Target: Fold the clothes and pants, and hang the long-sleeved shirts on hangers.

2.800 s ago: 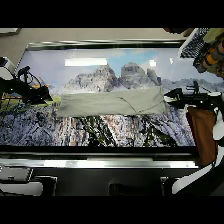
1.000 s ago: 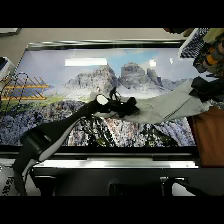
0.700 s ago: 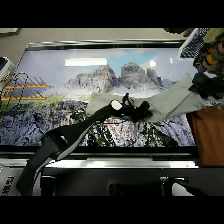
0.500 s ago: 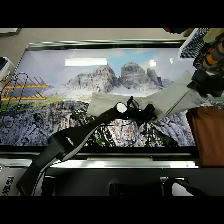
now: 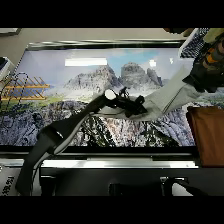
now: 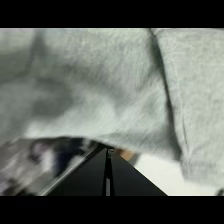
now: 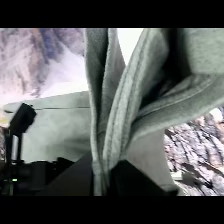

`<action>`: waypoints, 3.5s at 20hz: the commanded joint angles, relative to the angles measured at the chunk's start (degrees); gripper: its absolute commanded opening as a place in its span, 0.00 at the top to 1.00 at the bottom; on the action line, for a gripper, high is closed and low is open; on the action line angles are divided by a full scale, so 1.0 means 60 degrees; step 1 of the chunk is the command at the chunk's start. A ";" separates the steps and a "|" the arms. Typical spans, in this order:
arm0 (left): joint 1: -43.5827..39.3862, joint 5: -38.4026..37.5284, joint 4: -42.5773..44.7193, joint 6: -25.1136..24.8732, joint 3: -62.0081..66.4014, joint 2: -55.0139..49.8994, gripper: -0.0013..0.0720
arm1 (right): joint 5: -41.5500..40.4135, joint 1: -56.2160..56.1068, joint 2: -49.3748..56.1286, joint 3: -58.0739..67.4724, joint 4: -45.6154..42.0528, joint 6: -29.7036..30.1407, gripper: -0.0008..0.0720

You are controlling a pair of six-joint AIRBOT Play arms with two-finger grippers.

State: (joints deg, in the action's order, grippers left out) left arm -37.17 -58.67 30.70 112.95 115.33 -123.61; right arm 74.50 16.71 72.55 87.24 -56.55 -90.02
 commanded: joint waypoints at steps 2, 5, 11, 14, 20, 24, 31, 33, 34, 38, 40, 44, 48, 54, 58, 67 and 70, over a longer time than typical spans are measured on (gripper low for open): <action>0.1676 -0.3942 0.5213 -0.0310 0.0015 0.1905 0.96 | -0.0397 -0.1151 0.0098 0.0007 0.0444 -0.0594 0.93; 0.2805 -0.6313 0.7482 -0.1475 0.0011 0.3271 0.96 | -0.1024 -0.2641 0.0335 0.0007 0.0047 -0.1450 0.93; 0.4677 -0.7198 0.8735 -0.1752 0.0007 0.5268 0.96 | -0.3228 -0.5373 0.1304 0.0007 -0.0189 -0.2922 0.93; 0.5253 -0.7329 0.8735 -0.1840 0.0004 0.5621 0.96 | -0.4277 -0.6240 0.1956 0.0007 -0.0120 -0.3402 0.93; 0.5588 -0.7366 0.8717 -0.1865 -0.0215 0.5672 0.96 | -0.5537 -0.7056 0.3024 0.0011 0.0539 -0.3646 0.93; 0.5584 -0.7286 0.8717 -0.1861 -0.0331 0.5635 0.96 | -0.5814 -0.7173 0.3563 0.0011 0.0936 -0.3646 0.93; 0.5581 -0.7042 0.8717 -0.1825 -0.0331 0.5621 0.96 | -0.6167 -0.7260 0.4007 0.0007 0.1617 -0.3490 0.93; 0.5584 -0.7042 0.8717 -0.1825 -0.0331 0.5621 0.96 | -0.6437 -0.7431 0.4007 0.0007 0.1745 -0.3388 0.84; 0.5584 -0.7038 0.8717 -0.1821 -0.0331 0.5621 0.96 | -0.6444 -0.7526 0.4007 0.0007 0.1923 -0.3384 0.78; 0.5581 -0.6929 0.8717 -0.1639 -0.0331 0.5603 0.96 | -0.6073 -0.7821 0.4000 0.0007 0.2313 -0.3169 0.32; 0.5581 -0.6863 0.8717 -0.1563 -0.0331 0.5603 0.96 | -0.6124 -0.7858 0.3952 0.0011 0.2401 -0.3169 0.17; 0.5544 -0.6863 0.8717 -0.1446 -0.0331 0.5603 0.96 | -0.6342 -0.7515 0.3410 0.0011 0.2422 -0.3075 0.17; 0.5384 -0.6867 0.8717 -0.1399 -0.0331 0.5603 0.96 | -0.4557 -0.5421 0.2302 0.0007 0.2408 -0.2430 0.17; 0.5351 -0.6867 0.8717 -0.1399 -0.0331 0.5606 0.96 | -0.0605 -0.1082 0.1858 -0.0433 0.2065 -0.0543 0.17; 0.5348 -0.6867 0.8721 -0.1399 -0.0331 0.5599 0.96 | -0.1235 -0.0477 0.2149 -0.2335 0.2353 0.0335 0.17; 0.5348 -0.6856 0.8721 -0.1399 -0.0335 0.5377 0.96 | -0.2965 -0.2459 0.4572 -0.3523 0.4146 0.1829 0.23; 0.5348 -0.6856 0.8725 -0.1399 -0.0335 0.5304 0.96 | -0.3450 -0.3031 0.4801 -0.3523 0.4266 0.1825 0.28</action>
State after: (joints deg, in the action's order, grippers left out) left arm -5.04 -99.83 83.02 104.55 113.34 -91.37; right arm 57.45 1.78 99.24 66.46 -32.03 -79.85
